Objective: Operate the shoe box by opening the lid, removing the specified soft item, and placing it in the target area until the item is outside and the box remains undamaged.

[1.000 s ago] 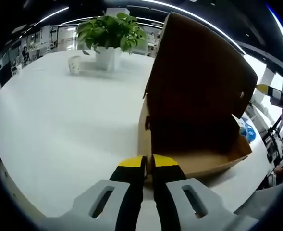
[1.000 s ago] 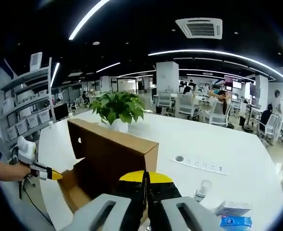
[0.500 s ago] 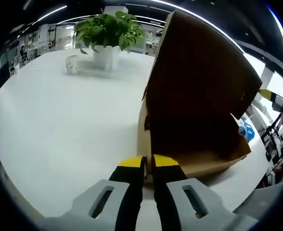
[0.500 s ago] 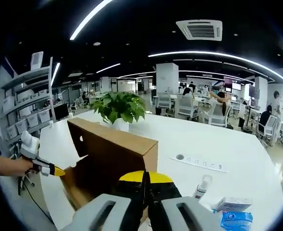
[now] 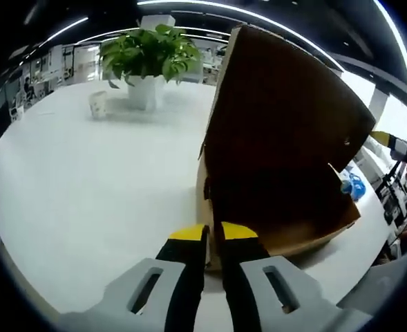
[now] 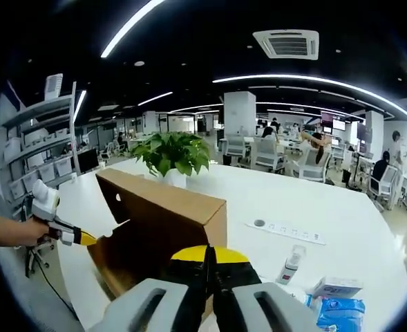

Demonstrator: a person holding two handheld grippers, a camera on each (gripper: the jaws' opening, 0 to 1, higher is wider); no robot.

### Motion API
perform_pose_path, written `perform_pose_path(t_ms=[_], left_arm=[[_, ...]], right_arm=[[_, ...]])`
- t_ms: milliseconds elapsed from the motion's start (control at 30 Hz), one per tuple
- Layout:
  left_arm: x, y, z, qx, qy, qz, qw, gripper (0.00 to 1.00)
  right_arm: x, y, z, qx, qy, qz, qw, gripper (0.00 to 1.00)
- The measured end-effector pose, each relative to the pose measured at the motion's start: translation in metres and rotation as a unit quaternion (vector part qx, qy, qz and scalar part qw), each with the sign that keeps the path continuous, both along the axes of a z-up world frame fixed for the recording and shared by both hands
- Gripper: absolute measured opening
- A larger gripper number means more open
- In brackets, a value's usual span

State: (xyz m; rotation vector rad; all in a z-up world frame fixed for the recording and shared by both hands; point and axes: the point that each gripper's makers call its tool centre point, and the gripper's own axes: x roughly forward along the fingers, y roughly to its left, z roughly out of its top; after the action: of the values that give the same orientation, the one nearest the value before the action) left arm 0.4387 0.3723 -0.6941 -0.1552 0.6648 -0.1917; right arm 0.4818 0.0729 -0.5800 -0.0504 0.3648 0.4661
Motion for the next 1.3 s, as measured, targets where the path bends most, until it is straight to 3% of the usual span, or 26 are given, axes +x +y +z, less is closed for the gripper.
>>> perform_pose_path(t_ms=[767, 900, 1300], left_arm=[[0.012, -0.010, 0.042, 0.007, -0.046, -0.030, 0.9985, 0.11], [0.012, -0.009, 0.045, 0.023, -0.051, -0.039, 0.9977, 0.11], [0.010, -0.010, 0.054, 0.019, -0.069, -0.048, 0.9963, 0.12]], right_arm=[[-0.020, 0.001, -0.014, 0.015, 0.017, -0.002, 0.9997, 0.00], [-0.025, 0.001, -0.022, 0.013, 0.027, -0.001, 0.9995, 0.00], [-0.035, 0.002, -0.037, 0.013, 0.046, 0.003, 0.9988, 0.00]])
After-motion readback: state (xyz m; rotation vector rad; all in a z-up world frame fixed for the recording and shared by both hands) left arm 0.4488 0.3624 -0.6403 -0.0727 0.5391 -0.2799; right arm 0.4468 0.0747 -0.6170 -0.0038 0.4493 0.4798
